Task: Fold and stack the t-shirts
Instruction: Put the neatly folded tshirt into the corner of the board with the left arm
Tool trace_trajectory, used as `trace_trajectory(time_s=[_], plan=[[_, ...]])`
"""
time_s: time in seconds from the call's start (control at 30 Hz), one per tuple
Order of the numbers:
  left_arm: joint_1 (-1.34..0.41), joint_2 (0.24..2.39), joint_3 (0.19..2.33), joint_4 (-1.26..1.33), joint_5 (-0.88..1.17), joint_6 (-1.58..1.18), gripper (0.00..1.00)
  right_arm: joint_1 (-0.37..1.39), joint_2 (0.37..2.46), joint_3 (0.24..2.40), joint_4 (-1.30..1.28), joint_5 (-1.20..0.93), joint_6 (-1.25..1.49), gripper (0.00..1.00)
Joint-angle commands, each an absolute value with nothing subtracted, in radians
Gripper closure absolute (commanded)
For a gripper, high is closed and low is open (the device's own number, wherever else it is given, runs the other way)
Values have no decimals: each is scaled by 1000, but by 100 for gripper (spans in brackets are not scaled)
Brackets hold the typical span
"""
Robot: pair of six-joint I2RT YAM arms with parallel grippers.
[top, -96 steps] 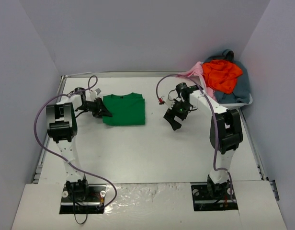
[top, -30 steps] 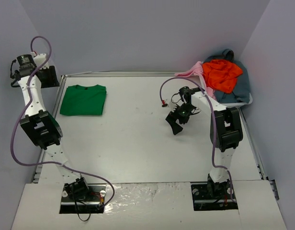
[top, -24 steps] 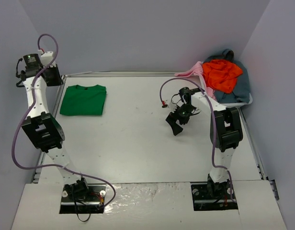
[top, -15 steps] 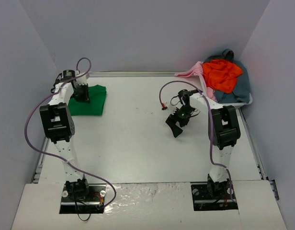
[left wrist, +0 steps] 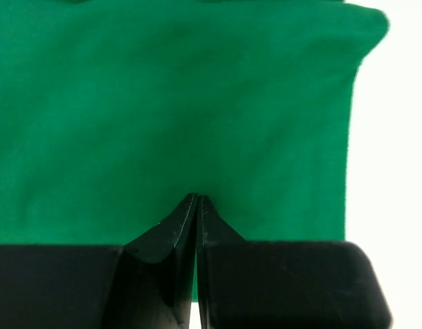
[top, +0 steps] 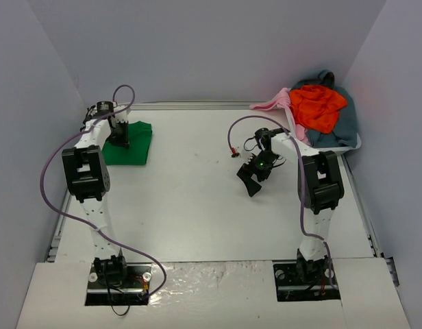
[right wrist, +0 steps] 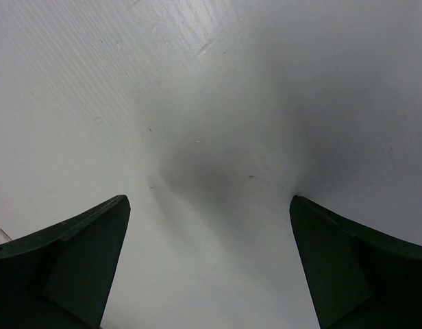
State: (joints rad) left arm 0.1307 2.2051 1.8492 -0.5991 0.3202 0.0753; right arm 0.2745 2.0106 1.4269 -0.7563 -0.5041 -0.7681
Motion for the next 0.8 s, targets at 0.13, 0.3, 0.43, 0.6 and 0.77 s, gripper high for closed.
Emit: trace_trajectory(time_s=[0.13, 0.3, 0.43, 0.6, 0.77], plan=[[133, 2241, 1884, -638, 210, 46, 98, 275, 2036, 1411, -795, -491, -767, 0], [132, 2272, 1905, -649, 170, 29, 98, 275, 2052, 1413, -795, -480, -765, 0], [129, 2309, 1951, -673, 147, 26, 98, 275, 2063, 1414, -793, -480, -764, 0], [129, 2352, 2009, -681, 129, 17, 98, 275, 2077, 1414, -795, -477, -762, 0], [129, 2387, 2088, -689, 111, 21, 98, 276, 2092, 1417, -795, -469, -761, 0]])
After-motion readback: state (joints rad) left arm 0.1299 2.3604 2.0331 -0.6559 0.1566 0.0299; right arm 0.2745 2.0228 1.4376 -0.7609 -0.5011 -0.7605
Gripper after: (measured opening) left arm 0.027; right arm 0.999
